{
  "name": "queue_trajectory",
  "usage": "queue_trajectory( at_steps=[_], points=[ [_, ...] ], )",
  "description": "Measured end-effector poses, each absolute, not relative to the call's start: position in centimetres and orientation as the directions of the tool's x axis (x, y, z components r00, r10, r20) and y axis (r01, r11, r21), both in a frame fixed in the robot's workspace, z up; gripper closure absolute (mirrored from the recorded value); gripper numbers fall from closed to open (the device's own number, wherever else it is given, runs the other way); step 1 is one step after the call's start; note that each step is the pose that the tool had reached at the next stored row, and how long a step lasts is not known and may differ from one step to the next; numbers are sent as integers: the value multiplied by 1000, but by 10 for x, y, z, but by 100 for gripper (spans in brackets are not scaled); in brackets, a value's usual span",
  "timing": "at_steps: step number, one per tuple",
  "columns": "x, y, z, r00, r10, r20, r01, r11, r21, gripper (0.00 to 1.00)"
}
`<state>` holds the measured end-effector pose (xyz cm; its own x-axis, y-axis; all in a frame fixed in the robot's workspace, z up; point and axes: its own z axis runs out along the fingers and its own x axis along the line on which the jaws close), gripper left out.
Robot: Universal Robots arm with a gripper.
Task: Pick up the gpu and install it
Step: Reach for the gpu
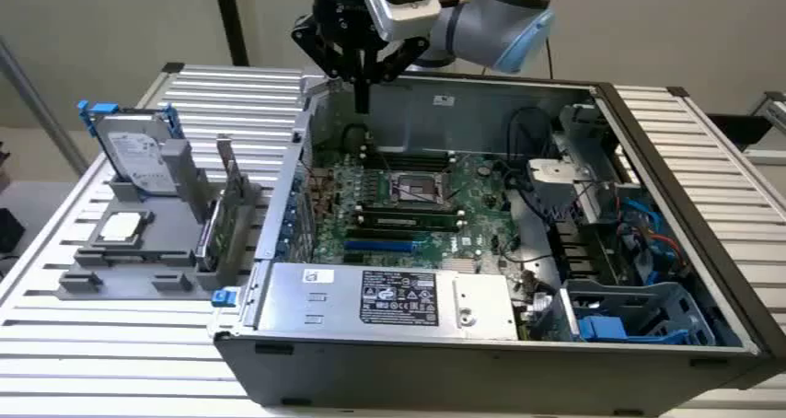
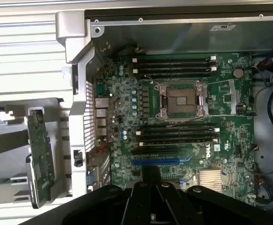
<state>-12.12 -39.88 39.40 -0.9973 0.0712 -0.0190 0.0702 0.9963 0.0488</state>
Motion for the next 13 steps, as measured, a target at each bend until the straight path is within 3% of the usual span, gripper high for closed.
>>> queue_trajectory(
  at_steps=[13],
  points=[
    [-123, -400, 395, -997, 71, -19, 70, 996, 48, 100]
  ],
)
